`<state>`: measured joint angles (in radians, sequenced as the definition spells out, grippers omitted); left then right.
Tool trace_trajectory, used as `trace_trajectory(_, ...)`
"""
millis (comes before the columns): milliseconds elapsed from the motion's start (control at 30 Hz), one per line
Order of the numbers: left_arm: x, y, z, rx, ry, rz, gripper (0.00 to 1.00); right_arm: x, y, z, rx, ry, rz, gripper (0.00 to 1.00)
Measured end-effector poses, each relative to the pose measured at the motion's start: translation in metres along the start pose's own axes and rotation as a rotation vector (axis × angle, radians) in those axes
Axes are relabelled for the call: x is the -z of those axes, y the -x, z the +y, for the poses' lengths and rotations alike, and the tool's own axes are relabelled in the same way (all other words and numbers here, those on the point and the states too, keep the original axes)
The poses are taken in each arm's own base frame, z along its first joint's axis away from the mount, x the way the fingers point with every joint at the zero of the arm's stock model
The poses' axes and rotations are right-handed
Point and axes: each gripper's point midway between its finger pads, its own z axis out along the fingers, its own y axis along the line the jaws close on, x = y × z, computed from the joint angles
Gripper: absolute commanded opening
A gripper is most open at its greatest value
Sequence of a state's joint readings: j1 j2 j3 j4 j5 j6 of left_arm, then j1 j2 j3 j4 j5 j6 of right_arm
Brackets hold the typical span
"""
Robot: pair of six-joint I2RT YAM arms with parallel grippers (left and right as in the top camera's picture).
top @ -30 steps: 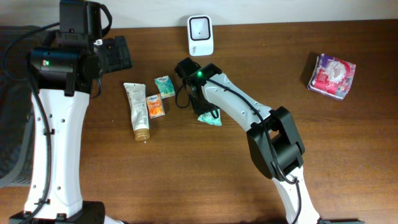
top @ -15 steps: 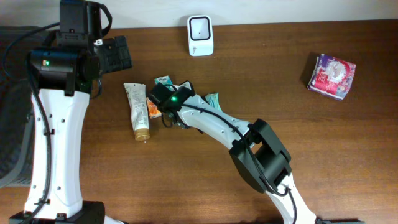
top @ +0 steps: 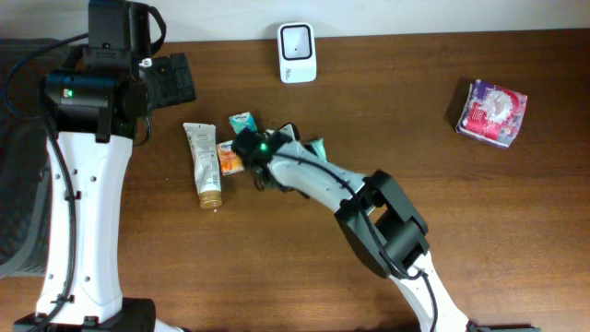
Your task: Scan the item barcode
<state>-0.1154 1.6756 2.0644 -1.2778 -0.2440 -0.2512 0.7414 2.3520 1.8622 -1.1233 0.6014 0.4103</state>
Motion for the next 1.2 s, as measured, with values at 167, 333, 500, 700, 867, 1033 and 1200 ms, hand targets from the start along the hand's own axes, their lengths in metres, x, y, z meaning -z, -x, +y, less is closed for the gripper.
trace_trajectory(167,0.000,0.000,0.000,0.000,0.000,0.001,0.99,0.027,0.035,-0.025,-0.112,0.858,0.187,0.04)
trace_trajectory(333,0.000,0.000,0.000,0.000,0.000,0.000,0.99,-0.008,-0.004,-0.050,-0.343,1.465,0.296,0.04)
trace_trajectory(500,0.000,0.000,0.000,0.000,0.000,0.001,0.99,-0.043,-0.026,-0.092,-0.584,1.574,0.324,0.44)
trace_trajectory(700,0.000,0.000,0.000,0.000,0.000,0.000,0.99,-0.049,-0.032,-0.129,-0.533,1.399,0.357,0.56)
trace_trajectory(867,0.000,0.000,0.000,0.000,0.000,0.000,0.99,-0.052,-0.030,-0.130,-0.461,1.349,0.319,0.71)
trace_trajectory(1033,0.000,0.000,0.000,0.000,0.000,0.000,0.99,-0.059,-0.024,-0.093,-0.254,1.190,0.260,0.32)
trace_trajectory(1200,0.000,0.000,0.000,0.000,0.000,0.000,0.99,-0.050,-0.023,-0.074,-0.198,1.179,0.267,0.04)
